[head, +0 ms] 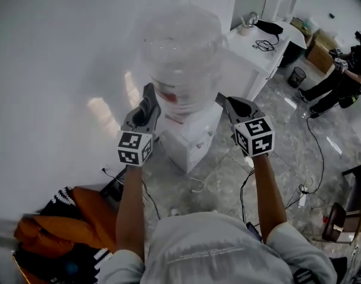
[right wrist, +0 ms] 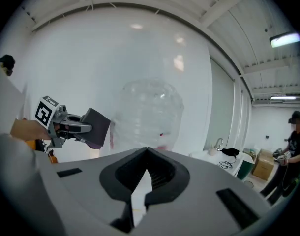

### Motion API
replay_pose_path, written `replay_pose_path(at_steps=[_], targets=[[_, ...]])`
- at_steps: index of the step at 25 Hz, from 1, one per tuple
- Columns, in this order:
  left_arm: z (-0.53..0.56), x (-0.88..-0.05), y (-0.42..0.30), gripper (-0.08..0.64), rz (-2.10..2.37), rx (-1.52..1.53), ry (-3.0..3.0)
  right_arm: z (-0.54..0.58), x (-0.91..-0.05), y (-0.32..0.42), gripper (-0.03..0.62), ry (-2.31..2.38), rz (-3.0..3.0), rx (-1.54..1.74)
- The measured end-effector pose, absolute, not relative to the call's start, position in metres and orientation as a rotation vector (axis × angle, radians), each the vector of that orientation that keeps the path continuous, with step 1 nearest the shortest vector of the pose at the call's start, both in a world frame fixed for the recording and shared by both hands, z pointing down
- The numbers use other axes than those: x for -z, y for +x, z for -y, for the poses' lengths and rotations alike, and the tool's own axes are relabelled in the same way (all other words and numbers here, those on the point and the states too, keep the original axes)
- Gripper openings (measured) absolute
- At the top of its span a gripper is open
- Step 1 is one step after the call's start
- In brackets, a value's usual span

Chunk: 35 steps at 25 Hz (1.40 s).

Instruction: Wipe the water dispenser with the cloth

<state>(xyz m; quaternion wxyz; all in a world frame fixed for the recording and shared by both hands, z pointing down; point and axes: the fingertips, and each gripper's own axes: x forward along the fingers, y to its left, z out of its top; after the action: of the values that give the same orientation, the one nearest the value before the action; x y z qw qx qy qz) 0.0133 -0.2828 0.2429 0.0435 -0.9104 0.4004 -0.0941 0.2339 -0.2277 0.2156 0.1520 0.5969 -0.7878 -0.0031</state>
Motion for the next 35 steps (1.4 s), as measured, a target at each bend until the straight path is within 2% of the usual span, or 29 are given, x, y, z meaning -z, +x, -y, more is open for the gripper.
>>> replay_pose_path(at_steps=[14,35], targets=[[0.218,-0.160,0.013,0.048,-1.129,0.205,-2.551,0.191,-0.137,0.192,0.015,1.669,2.369,0.276],[0.196,-0.173,0.023,0.048,-1.071,0.239,-2.599,0.176,-0.147,0.181,0.015,1.600,2.390,0.270]])
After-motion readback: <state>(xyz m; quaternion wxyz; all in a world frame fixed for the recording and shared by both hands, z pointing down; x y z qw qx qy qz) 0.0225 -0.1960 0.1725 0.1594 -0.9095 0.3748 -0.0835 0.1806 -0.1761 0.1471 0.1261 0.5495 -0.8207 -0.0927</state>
